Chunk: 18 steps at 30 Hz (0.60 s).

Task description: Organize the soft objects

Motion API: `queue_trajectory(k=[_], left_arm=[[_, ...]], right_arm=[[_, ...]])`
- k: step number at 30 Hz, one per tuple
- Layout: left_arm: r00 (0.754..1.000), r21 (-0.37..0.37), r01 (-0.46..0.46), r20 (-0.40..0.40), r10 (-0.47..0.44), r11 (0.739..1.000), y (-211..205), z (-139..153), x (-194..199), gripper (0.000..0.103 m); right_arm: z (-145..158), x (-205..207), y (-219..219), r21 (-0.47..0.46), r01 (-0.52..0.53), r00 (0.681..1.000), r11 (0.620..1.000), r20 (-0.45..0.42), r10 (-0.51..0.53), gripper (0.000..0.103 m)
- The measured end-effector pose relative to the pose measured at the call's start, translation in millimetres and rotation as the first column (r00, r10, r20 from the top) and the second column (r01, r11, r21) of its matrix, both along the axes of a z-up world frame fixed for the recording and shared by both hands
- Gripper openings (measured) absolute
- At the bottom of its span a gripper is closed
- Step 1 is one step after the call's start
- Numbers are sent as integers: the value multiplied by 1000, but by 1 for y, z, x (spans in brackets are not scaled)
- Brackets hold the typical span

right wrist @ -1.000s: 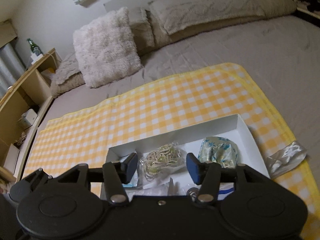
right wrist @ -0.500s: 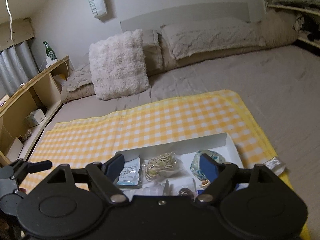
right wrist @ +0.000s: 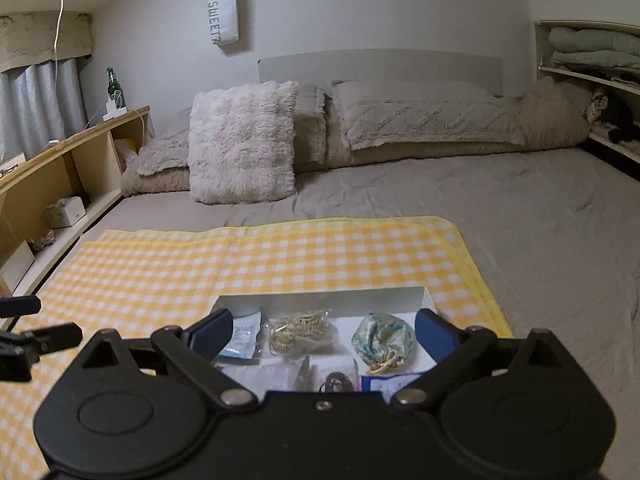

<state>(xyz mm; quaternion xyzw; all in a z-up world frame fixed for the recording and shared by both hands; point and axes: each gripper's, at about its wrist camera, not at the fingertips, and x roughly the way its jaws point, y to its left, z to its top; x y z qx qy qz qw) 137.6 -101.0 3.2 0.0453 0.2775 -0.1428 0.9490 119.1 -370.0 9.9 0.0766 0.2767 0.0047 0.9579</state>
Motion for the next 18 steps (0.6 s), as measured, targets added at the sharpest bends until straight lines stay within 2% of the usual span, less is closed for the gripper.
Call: queue_trajectory(k=[10, 18], left_arm=[[998, 37, -43, 42, 42, 998, 5, -4, -33, 103], [997, 10, -66, 43, 66, 998, 12, -6, -56, 103]], right_arm=[[0, -43, 23, -34, -27, 998, 999, 55, 29, 103], [-6, -67, 33, -33, -37, 997, 999, 71, 40, 103]])
